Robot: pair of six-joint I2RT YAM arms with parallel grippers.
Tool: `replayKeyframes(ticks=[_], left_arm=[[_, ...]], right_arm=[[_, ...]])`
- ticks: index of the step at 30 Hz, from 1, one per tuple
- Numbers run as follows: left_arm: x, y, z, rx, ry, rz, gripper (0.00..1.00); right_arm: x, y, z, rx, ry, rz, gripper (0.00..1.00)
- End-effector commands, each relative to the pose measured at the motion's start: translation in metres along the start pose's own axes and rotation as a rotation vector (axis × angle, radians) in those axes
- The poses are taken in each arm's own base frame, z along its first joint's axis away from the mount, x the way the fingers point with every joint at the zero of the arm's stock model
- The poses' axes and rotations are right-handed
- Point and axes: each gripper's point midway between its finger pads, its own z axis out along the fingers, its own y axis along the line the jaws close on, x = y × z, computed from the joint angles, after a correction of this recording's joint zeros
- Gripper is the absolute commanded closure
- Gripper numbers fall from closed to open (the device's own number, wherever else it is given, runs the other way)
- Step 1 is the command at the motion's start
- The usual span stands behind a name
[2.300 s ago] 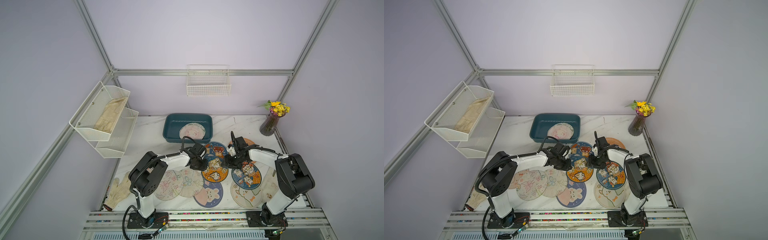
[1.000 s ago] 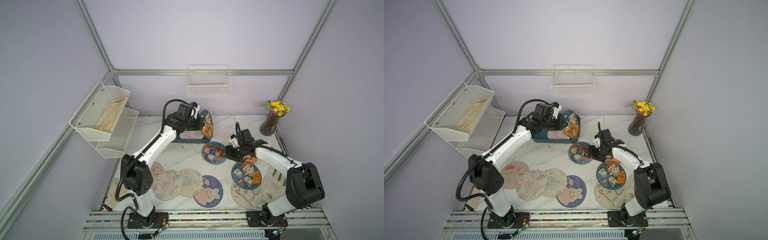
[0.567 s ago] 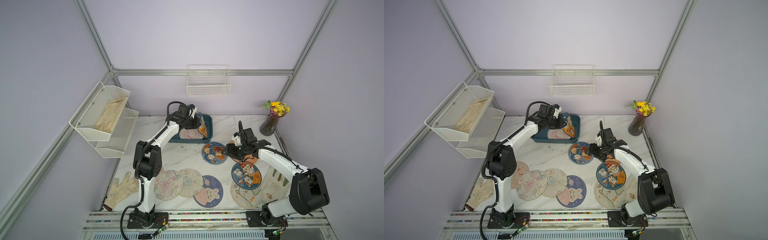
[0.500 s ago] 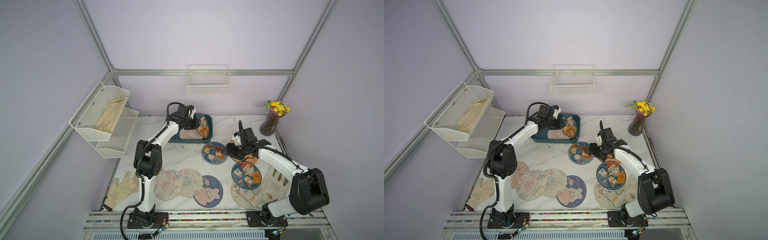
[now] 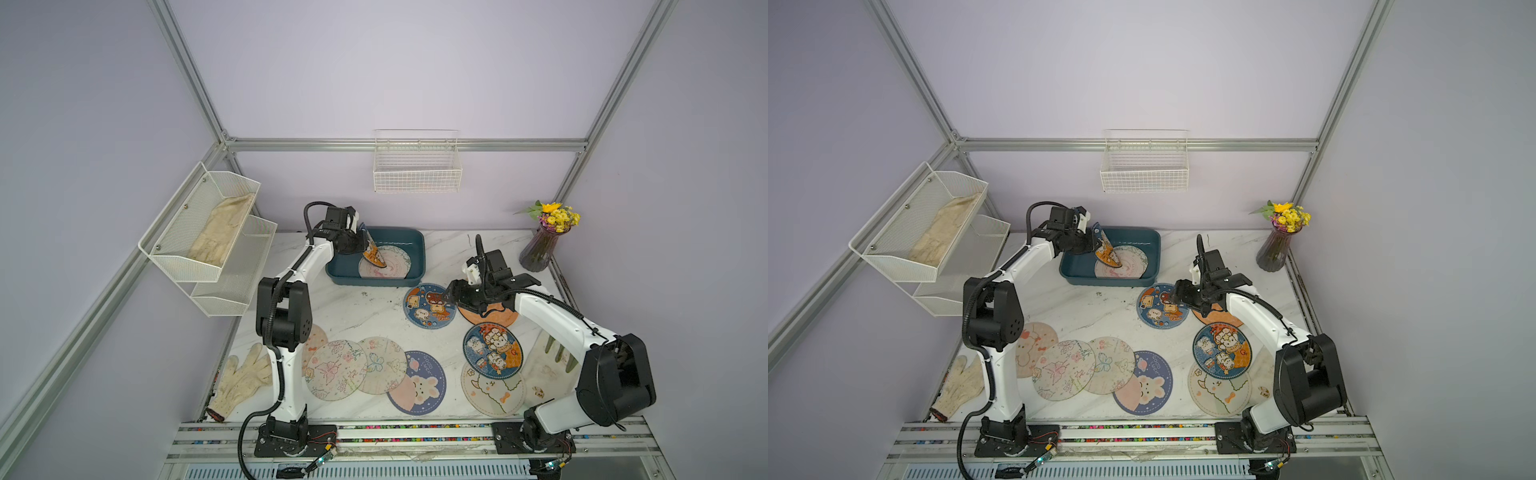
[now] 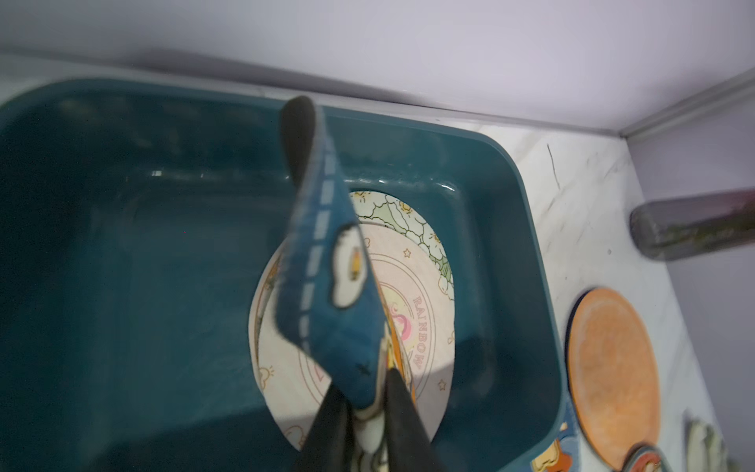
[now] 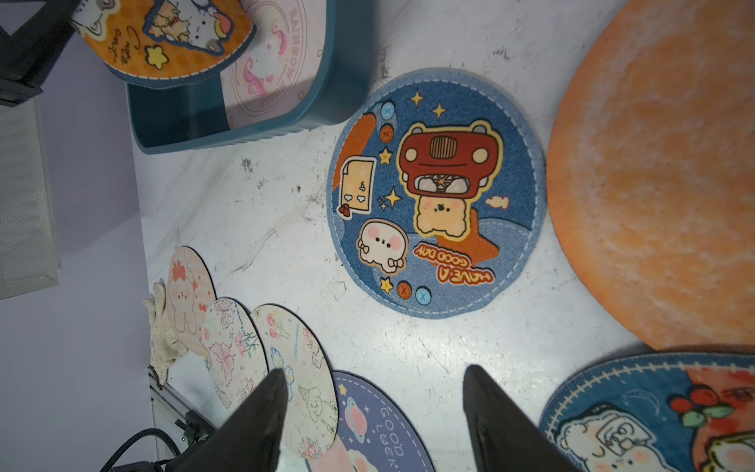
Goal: Put the coasters into the storage box
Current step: Place the coaster in the storage box.
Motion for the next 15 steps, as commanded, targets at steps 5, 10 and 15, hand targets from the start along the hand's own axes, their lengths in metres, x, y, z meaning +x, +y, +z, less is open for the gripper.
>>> replayKeyframes(ticks=[5,10,15], left_arm=[[0.015,0.033,-0.004,-0.134,0.042,0.027,0.49],[0.018,0.045,-0.012,-0.186,0.048,0.015,0.48],[0.022,0.045,-0.017,-0.183,0.055,0.018,0.43]], right_arm=[[-0.002,0.01,0.003,0.025,-0.012,-0.01,0.29],[0.001,0.018,0.007,0.029,-0.015,-0.018,0.28],[0.003,0.024,0.011,0.034,-0.016,-0.033,0.27]])
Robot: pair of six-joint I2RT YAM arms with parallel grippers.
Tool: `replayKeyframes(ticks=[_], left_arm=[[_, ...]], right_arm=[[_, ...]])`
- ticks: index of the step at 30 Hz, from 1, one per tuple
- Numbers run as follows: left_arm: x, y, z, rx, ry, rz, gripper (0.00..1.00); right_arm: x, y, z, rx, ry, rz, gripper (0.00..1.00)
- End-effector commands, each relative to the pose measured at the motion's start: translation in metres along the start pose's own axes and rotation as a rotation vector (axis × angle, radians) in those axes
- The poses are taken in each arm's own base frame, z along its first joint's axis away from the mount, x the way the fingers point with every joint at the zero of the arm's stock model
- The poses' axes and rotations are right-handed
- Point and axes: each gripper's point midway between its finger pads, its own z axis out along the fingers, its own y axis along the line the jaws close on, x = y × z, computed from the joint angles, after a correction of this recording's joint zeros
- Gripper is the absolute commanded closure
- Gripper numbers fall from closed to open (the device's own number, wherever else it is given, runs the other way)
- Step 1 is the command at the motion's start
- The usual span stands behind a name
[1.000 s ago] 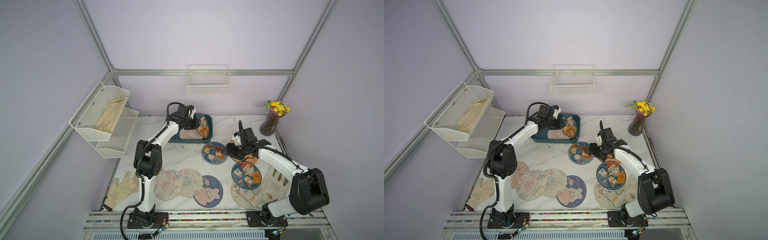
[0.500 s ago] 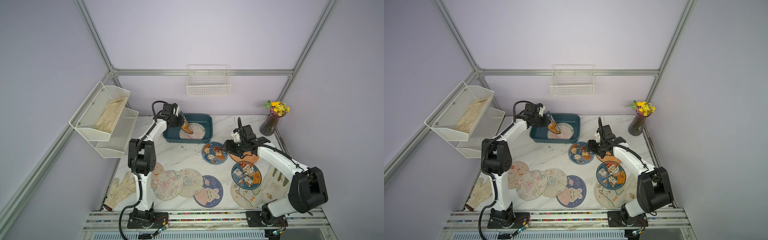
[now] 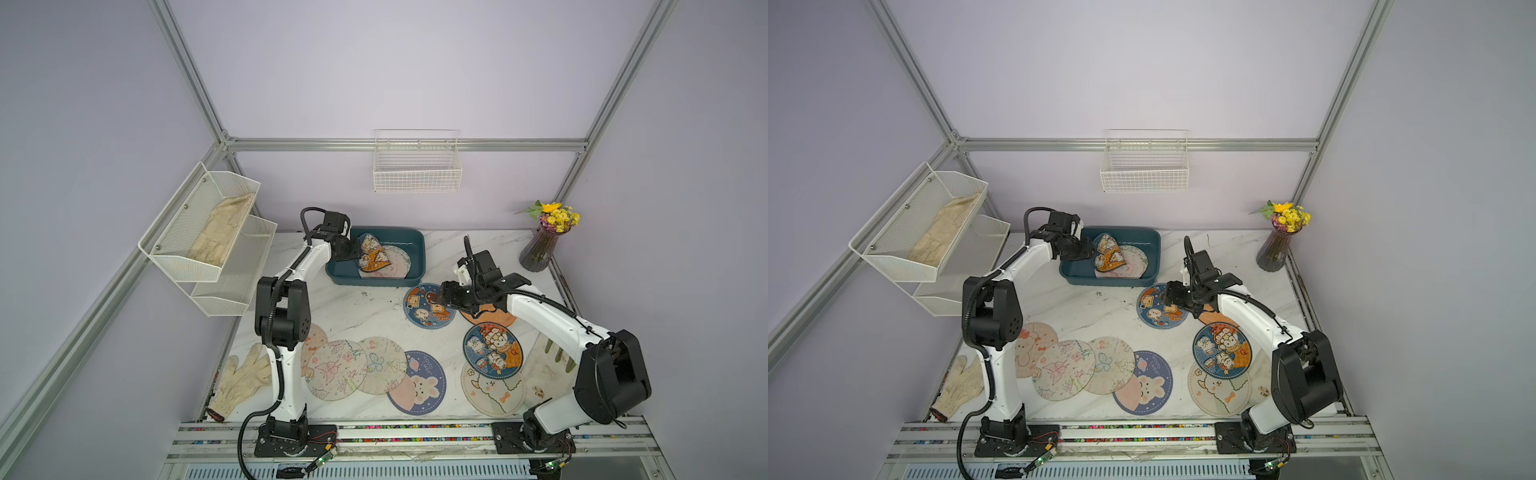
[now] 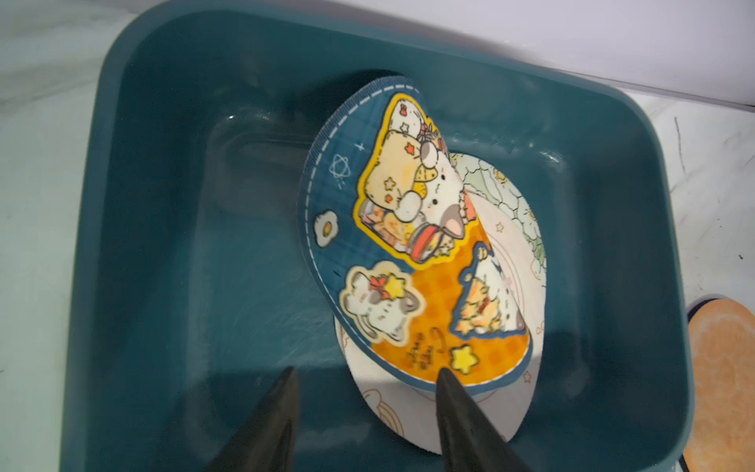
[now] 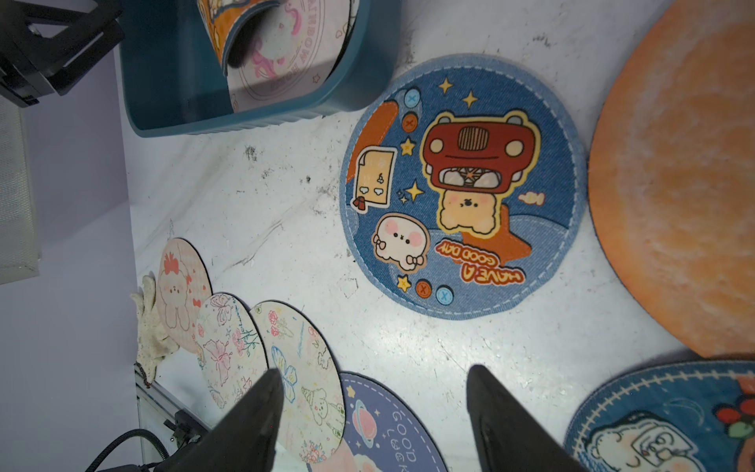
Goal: Put the coasters into the storage box
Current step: Place the coaster in the storage box.
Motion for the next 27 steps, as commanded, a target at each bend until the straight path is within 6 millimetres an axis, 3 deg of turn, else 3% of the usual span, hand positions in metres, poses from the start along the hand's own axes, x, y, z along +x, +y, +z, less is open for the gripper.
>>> replayKeyframes(ticks=[1,16,22,27], left_arm=[[0.0,0.003,-0.018,-0.003,-0.015,0.018,0.41],[0.002,-0.025,-0.042,0.097,-0.039,0.029,0.11],[0.013,-0.055,-0.059,0.186,-0.038,0.041,0.07],[0.039,-0.093,-0.073,0.288,-0.016,0.041,0.04]], right_arm=[[-0.009,0.007,0.0,0.012,-0.029,0.0,0.27],[-0.008,0.006,-0.004,0.054,-0.056,-0.028,0.26],[-0.01,-0.002,0.006,0.084,-0.057,-0.053,0.23],[-0.021,-0.018,0.016,0.106,-0.046,-0.072,0.23]])
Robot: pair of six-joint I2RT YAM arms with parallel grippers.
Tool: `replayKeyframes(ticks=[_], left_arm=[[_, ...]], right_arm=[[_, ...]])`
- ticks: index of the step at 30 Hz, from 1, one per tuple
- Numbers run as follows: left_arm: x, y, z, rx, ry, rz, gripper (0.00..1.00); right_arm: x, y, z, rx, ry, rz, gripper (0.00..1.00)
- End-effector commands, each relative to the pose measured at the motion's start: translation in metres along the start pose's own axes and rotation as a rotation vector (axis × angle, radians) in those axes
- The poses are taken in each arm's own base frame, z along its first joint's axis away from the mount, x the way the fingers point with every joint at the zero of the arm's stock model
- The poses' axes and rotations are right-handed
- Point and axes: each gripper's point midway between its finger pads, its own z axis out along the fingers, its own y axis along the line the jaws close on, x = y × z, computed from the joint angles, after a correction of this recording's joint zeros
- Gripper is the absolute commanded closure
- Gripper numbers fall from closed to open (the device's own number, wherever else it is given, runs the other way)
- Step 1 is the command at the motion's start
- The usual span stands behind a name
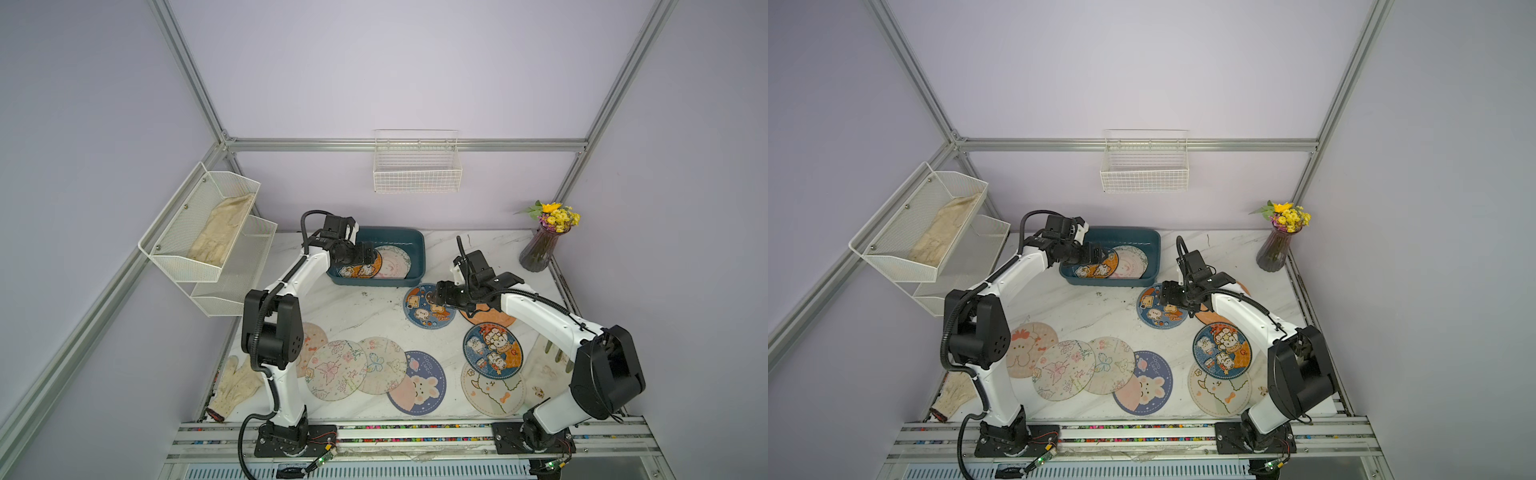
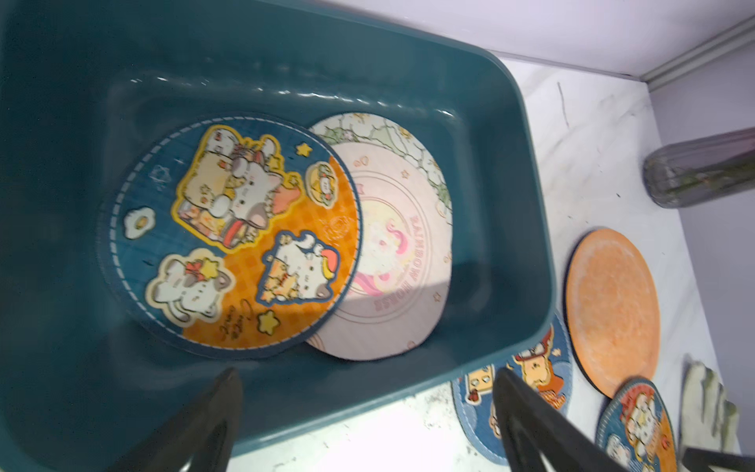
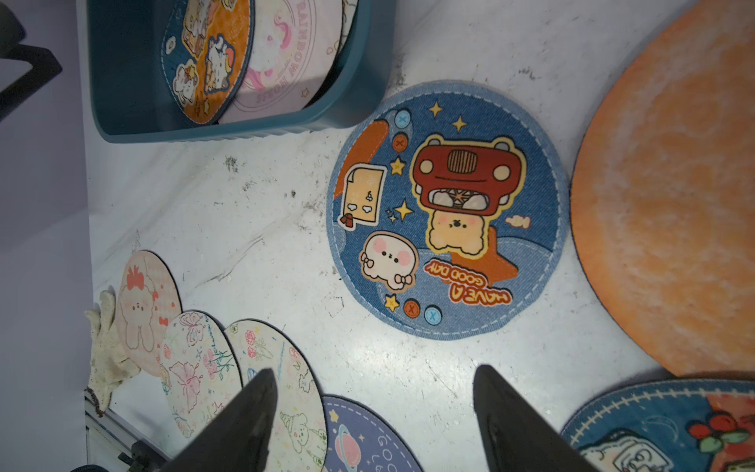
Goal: Put the coasters into the storage box
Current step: Place the coaster in the storage box, then pick up the coaster from the center of the board.
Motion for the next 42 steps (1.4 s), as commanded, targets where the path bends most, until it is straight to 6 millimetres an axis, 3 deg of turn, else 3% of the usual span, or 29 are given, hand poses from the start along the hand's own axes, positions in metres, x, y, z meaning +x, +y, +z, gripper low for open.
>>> replayKeyframes(ticks=[1,7,15,22,29,37,42], left_arm=[[0.013,-0.043,-0.014,0.12,-0.01,0.004,0.04],[0.061,-0.096,-0.009,0.208,0.045,0.026,0.03],[0.115,-0.13,0.012,0.245,0.124,0.015,0.0],[0.134,-0.124,0.02,0.21,0.132,-0.015,0.0],[0.143,-0.115,0.021,0.178,0.138,-0.028,0.0],[0.151,-0.108,0.022,0.163,0.148,-0.031,0.0],[0.155,-0.107,0.023,0.161,0.157,-0.025,0.0]], right_arm=[[-0.014,-0.014,0.006,0.028,-0.014,-0.021,0.23],[-0.022,-0.043,0.015,0.04,0.015,-0.022,0.23],[-0.043,-0.073,0.041,0.066,0.049,-0.055,0.21],[-0.071,-0.077,0.072,0.062,0.049,-0.098,0.2],[-0.079,-0.079,0.096,0.04,0.062,-0.101,0.34],[-0.075,-0.082,0.114,0.023,0.092,-0.08,0.38],[-0.058,-0.082,0.117,-0.004,0.137,-0.06,0.38]])
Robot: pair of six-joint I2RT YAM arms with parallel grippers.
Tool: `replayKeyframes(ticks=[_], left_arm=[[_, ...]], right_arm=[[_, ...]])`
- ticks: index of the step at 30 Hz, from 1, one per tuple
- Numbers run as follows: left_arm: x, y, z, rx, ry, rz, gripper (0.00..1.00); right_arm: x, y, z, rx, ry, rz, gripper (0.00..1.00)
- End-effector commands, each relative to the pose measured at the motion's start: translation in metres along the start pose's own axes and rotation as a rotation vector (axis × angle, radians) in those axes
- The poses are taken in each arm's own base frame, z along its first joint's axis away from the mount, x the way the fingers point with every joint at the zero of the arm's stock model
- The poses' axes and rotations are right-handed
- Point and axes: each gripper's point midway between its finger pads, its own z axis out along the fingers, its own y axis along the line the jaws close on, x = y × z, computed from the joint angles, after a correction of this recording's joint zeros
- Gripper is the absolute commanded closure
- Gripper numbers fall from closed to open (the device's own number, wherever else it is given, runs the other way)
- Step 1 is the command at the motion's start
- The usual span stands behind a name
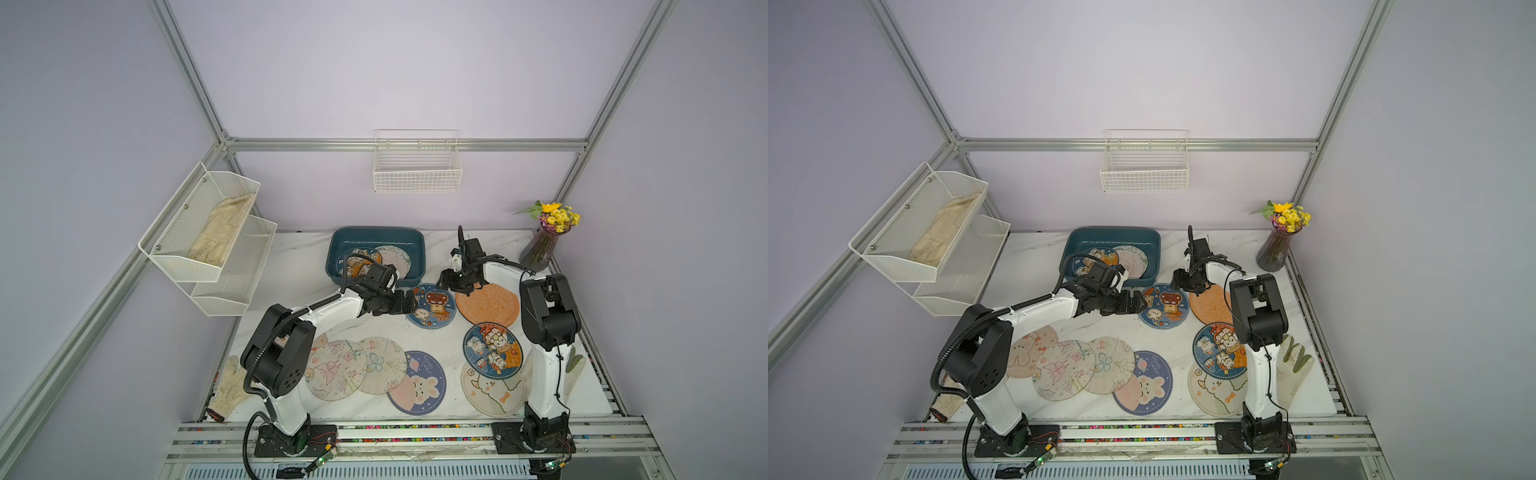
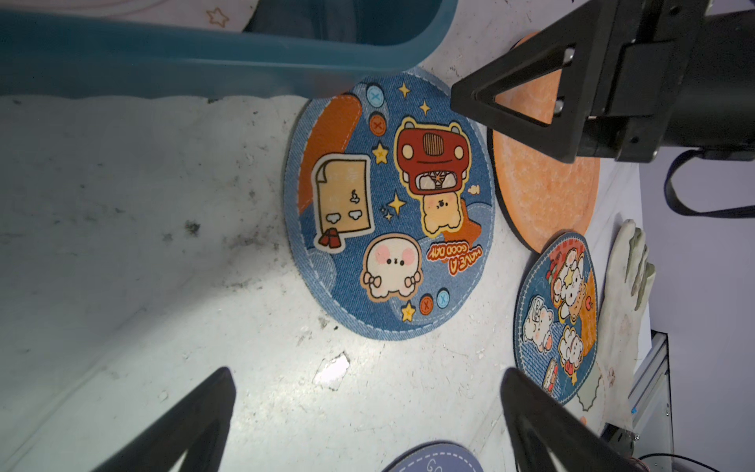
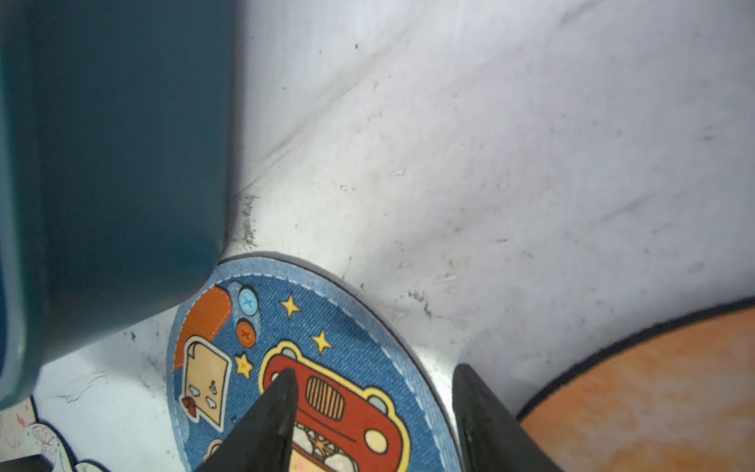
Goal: Put the coasters into the storage box
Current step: Pick up the coaster from the center of the board.
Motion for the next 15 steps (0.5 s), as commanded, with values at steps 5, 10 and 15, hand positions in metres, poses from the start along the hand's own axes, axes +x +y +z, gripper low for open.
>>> replayKeyframes(ticks=[5,10,15], left_arm=[[0.003,-0.003,-0.007,0.02,-0.018,0.019,0.0],[0.006,-0.001,-0.005,0.017,-0.007,0.03,0.0],[0.008,0.0,-0.002,0.012,0.009,0.045,0.0]], right_arm=[[0.041,0.001,0.009,-0.043,0.11,0.026,0.38],[0.056,0.007,0.007,-0.056,0.137,0.021,0.38],[0.069,0.016,0.005,-0.075,0.16,0.015,0.38]])
